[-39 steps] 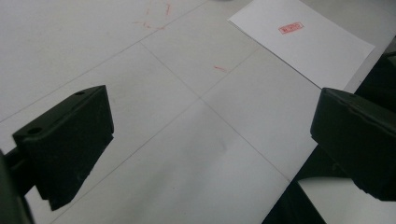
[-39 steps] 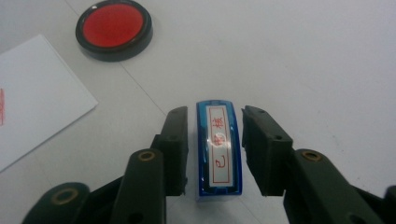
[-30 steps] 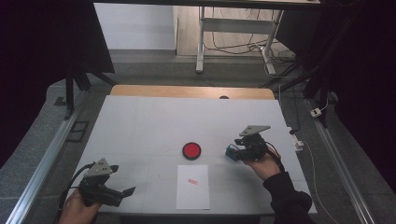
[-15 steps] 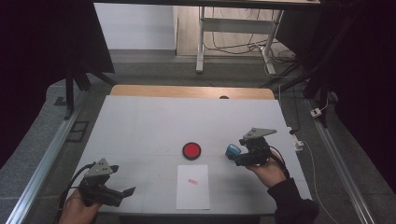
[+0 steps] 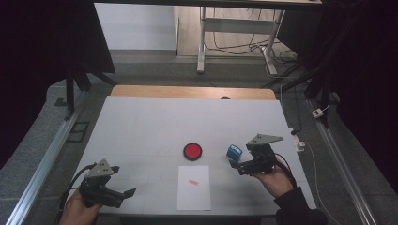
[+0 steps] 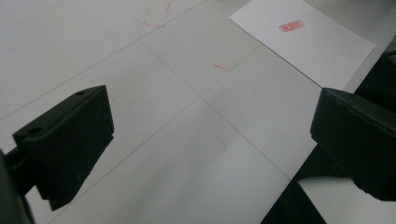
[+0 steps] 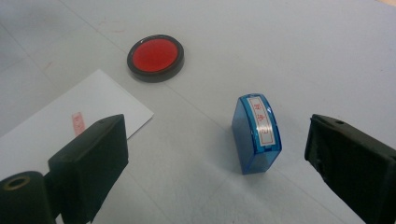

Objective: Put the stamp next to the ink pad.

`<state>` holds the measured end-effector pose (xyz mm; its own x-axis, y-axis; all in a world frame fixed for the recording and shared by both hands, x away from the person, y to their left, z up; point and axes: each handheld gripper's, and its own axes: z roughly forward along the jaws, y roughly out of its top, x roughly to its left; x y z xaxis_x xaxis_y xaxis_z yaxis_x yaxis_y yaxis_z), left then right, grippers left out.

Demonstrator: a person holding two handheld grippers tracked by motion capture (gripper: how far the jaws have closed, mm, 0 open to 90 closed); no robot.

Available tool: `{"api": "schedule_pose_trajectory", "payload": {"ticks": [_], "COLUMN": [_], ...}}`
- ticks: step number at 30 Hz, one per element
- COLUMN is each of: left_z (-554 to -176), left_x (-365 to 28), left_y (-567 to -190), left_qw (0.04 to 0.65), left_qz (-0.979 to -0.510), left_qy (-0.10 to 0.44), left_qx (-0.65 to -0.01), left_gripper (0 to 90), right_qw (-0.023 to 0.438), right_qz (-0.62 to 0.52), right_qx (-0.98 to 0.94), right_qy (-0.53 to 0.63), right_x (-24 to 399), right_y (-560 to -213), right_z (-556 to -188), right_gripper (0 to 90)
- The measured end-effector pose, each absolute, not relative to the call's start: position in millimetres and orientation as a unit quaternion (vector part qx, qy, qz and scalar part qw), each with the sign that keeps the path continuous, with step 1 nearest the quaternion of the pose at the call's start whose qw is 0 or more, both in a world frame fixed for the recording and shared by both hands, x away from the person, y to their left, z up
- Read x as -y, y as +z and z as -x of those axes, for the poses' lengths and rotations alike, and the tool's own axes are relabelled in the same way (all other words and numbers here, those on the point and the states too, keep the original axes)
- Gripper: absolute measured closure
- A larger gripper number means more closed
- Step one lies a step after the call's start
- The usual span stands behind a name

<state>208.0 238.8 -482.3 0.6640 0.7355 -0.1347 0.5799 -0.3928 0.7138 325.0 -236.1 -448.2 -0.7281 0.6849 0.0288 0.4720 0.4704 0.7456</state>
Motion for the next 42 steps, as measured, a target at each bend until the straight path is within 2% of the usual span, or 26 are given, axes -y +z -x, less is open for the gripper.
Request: {"api": "schedule_pose_trajectory", "payload": {"ticks": [8,17,42], "left_z": [-208.3,-208.4,-208.2], "left_x": [-238.6,-238.7,-239.0], "left_y": [-482.4,-482.5,-482.6], "left_qw": [0.382,0.381,0.38], "left_qz": [-0.828,-0.828,-0.827], "left_qy": [0.101,0.1,0.102], "left_qx": [-0.398,-0.398,-0.402], "left_gripper": [0.0,0.0,0.0], "right_qw": [0.16,0.182,0.182], "right_qz": [-0.353,-0.364,-0.422], "right_qx": [-0.837,-0.827,-0.811], "right_qy": [0.387,0.388,0.362], "right_x": [243.5,254.8,301.2], "right_y": [-446.3,-444.6,-450.2], "right_z": [-310.1,-289.5,-251.4], "right_gripper": [0.2,0.0,0.0]}}
